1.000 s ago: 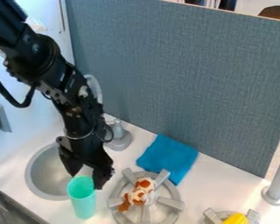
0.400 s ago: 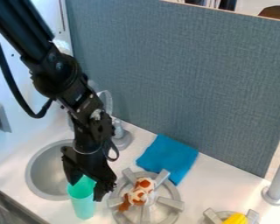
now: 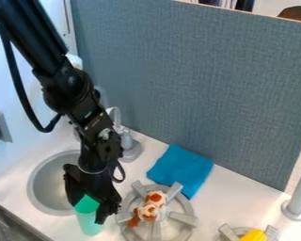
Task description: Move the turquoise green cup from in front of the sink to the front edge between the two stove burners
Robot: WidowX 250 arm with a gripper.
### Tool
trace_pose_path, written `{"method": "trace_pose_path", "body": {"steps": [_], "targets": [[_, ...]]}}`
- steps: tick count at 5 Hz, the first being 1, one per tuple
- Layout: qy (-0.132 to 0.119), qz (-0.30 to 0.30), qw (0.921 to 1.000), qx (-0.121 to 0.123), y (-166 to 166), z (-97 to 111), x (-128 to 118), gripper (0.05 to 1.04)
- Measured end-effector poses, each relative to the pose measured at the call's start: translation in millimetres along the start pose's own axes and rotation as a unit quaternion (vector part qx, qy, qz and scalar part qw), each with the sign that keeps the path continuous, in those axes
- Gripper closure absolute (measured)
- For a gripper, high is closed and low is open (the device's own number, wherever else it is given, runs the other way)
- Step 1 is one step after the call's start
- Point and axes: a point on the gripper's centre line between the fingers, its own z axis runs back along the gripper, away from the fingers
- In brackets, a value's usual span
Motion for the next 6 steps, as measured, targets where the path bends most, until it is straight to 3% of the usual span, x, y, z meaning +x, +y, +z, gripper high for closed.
{"method": "trace_pose_path", "body": {"steps": [1, 3, 4, 5, 6], "targets": [[0.003, -0.006, 1.0000, -0.002, -0.4, -3.2, -0.4, 0.083], [-0.006, -0.017, 0.9994, -0.029, -9.0, -3.9, 0.0, 0.083], [-0.011, -0.010, 0.9995, -0.026, -7.7, -3.2, 3.6, 0.137], [-0.008, 0.003, 0.9999, -0.012, -4.1, -9.5, 2.9, 0.423], [-0.017, 0.007, 0.9997, -0.014, -4.7, -9.2, 5.4, 0.717]]}}
